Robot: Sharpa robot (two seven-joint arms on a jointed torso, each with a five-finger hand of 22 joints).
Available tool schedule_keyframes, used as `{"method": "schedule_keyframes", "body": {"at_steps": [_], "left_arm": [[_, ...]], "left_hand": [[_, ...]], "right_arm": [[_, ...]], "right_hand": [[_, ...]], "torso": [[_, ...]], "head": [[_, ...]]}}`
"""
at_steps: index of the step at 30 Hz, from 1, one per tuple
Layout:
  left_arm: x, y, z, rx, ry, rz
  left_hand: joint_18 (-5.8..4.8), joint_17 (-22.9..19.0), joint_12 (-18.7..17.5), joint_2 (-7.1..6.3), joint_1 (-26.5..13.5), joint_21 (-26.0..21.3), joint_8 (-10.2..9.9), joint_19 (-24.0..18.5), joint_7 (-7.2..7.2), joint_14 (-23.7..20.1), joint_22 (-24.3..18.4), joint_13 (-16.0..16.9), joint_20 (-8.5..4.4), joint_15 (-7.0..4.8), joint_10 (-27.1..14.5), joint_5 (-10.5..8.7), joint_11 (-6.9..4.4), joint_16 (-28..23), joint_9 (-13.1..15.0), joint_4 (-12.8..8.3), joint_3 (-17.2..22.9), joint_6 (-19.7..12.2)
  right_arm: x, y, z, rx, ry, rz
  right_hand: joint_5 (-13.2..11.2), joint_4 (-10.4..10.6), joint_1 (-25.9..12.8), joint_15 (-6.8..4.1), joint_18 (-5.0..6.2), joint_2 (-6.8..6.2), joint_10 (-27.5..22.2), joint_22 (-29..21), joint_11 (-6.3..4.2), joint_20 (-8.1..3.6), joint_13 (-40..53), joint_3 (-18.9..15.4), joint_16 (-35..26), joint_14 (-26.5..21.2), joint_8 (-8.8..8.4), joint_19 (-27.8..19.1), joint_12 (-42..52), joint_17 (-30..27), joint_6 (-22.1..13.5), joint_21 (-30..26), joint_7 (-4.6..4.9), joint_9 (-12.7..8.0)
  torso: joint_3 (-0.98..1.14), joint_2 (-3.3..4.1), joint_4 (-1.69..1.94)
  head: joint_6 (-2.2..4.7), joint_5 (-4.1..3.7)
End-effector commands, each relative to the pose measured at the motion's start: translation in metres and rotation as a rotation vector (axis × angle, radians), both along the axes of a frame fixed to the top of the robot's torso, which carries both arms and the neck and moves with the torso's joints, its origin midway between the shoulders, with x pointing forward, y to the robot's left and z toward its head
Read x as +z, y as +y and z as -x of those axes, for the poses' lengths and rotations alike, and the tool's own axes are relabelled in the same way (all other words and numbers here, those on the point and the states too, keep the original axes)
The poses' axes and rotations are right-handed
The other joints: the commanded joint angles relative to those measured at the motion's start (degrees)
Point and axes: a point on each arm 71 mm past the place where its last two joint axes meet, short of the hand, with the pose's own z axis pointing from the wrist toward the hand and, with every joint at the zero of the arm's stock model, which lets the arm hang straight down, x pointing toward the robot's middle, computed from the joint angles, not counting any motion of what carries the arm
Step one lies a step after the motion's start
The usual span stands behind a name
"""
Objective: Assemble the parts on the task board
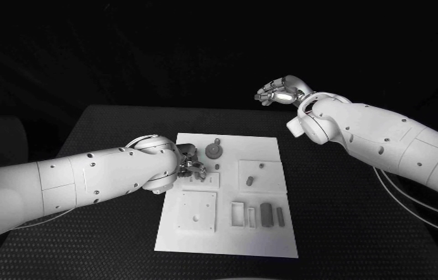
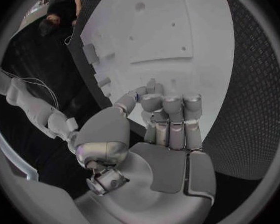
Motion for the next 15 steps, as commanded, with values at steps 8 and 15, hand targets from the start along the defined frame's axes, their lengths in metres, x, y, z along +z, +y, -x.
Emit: {"method": "schedule_keyframes", "body": {"at_steps": [8,15], "left_arm": [[-0.0024,-0.0004,0.0025,-0.016,0.006,-0.006],[-0.0025,0.0008,0.0026,-0.013,0.008,-0.007]], "left_hand": [[0.57,-0.3,0.5,0.41,0.1,0.5,0.1,-0.5,-3.93,2.5,1.1,-0.3,-6.79,-3.01,-1.0,0.21,-1.01,0.5,0.1,-1.2,1.7,4.5],[0.57,-0.4,0.5,0.48,0.1,0.5,0.0,-0.6,-3.93,2.5,1.1,-0.3,-6.78,-3.0,-1.0,0.3,-1.01,0.6,0.1,-1.2,1.8,4.5]], "right_arm": [[-0.0001,0.0024,-0.0001,0.018,0.008,-0.002],[-0.0001,0.0029,0.0,0.02,0.009,-0.002]], "right_hand": [[0.2,0.0,-0.3,0.61,-0.45,-0.11,0.3,0.0,0.02,0.11,-0.2,-0.4,-0.4,0.0,0.15,-0.3,-0.5,-0.1,-0.4,-0.3,1.05,-0.1],[0.2,0.0,-0.2,0.62,-0.45,-0.09,0.3,0.0,0.03,0.12,-0.3,-0.5,-0.5,0.0,0.15,-0.3,-0.6,-0.1,-0.4,-0.4,1.06,-0.2]], "torso": [[0.02,-0.01,0.01],[0.01,0.0,0.02]], "head": [[0.0,-0.01],[-0.09,0.05]]}}
